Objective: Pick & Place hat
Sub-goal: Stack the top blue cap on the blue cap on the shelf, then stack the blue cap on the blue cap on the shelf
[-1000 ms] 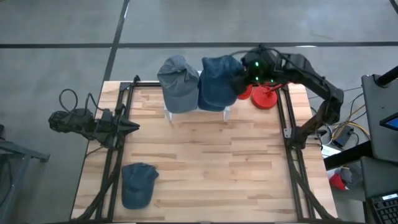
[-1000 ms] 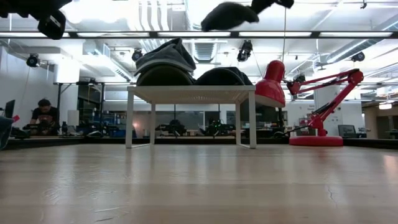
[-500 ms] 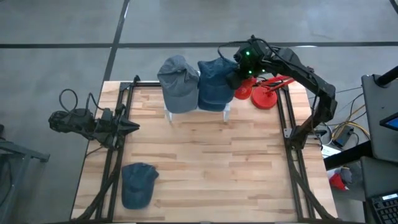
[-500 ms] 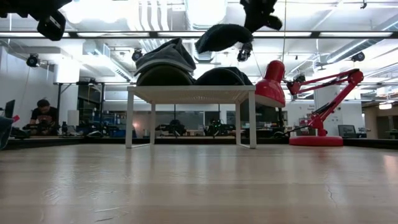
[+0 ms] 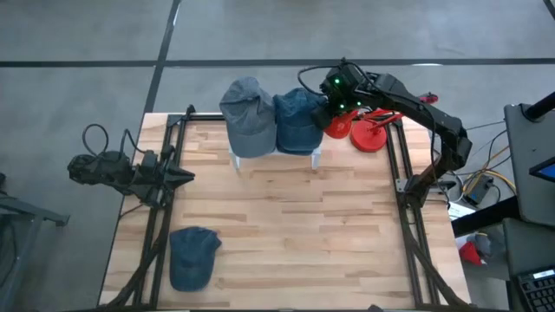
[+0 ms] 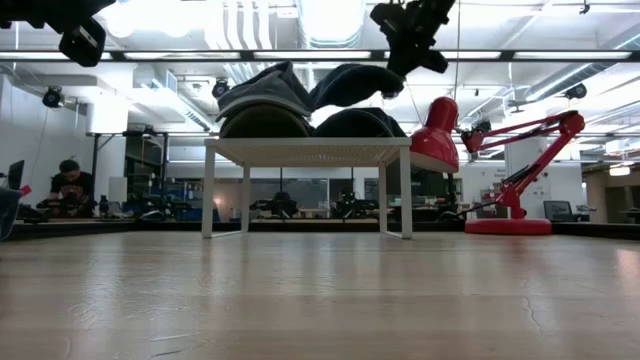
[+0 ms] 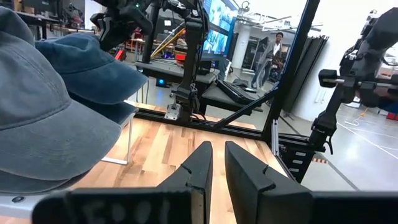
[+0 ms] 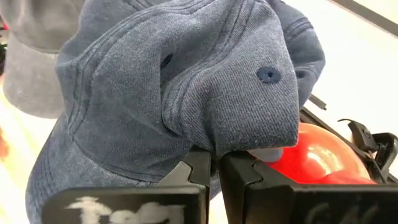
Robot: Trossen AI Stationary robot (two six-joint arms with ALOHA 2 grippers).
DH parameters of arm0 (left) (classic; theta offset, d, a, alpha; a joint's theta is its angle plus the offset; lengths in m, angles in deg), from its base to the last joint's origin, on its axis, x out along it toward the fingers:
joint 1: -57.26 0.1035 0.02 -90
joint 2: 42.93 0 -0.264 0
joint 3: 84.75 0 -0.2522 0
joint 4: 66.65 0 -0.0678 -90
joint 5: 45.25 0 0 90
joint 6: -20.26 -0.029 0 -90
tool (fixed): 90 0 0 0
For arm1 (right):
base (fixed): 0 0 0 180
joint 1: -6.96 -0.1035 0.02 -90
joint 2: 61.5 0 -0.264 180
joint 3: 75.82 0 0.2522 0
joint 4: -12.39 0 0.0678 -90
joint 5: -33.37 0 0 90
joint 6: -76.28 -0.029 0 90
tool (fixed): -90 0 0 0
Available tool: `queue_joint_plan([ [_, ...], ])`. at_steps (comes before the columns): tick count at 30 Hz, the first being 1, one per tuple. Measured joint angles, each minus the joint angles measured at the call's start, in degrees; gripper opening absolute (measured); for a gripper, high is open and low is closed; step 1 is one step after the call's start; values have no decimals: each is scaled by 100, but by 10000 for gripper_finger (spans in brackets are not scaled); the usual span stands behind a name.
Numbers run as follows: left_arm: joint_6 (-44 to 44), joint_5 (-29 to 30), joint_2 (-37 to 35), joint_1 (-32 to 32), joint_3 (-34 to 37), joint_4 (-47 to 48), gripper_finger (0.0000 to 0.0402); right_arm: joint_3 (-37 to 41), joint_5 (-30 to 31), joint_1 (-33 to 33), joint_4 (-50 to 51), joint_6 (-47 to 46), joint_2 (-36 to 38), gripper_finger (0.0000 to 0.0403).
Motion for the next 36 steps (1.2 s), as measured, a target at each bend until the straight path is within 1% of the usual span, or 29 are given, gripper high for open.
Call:
queue_joint_plan([
  [11,6,1,0,0,0,-1,45,227,14,77,-254,38,-4,13],
  [15,4,1,0,0,0,-1,45,377,16,76,-258,103,-4,25],
  [21,4,1,0,0,0,-2,45,433,16,76,-254,152,-4,59],
  [31,5,1,0,0,0,-2,45,433,28,82,-211,204,-4,139],
  [34,7,1,0,0,0,-2,45,405,59,136,-17,300,2,158],
  [36,6,1,0,0,0,-2,45,339,187,186,215,317,4,167],
])
